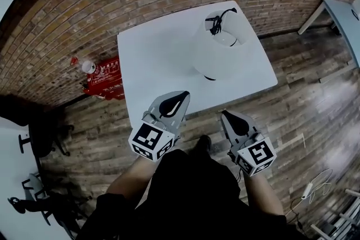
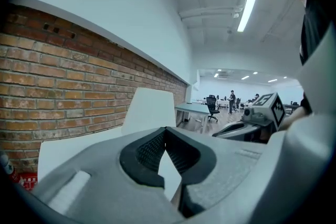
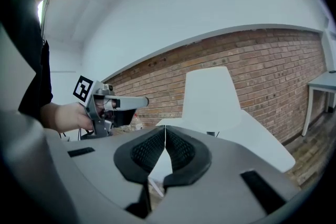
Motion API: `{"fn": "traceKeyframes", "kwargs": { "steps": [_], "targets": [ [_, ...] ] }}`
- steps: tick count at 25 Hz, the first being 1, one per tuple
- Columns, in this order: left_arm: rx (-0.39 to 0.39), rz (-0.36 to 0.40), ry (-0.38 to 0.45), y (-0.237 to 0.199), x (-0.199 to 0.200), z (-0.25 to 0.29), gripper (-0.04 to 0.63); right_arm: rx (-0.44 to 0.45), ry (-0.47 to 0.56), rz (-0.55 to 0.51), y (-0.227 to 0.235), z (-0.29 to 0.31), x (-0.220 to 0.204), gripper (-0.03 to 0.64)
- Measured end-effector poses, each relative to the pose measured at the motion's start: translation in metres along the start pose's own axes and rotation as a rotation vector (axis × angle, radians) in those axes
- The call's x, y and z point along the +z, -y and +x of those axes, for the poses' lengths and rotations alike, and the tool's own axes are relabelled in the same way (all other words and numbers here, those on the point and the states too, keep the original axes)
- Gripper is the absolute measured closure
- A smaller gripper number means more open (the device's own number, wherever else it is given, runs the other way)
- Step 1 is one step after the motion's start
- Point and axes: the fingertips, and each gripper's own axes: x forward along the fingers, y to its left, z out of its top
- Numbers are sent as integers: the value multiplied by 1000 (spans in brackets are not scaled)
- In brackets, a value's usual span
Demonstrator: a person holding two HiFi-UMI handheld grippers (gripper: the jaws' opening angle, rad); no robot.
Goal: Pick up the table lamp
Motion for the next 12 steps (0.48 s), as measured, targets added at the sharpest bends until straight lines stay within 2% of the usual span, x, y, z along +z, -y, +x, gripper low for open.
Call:
{"fn": "traceKeyframes", "kwargs": {
  "steps": [6,12],
  "targets": [
    [1,-28,-53,-28,-30,43,589,-55,-150,20,52,47,-41,607],
    [-32,-55,-88,-52,-81,70,589,-64,-190,31,70,96,-69,607]
  ]
}}
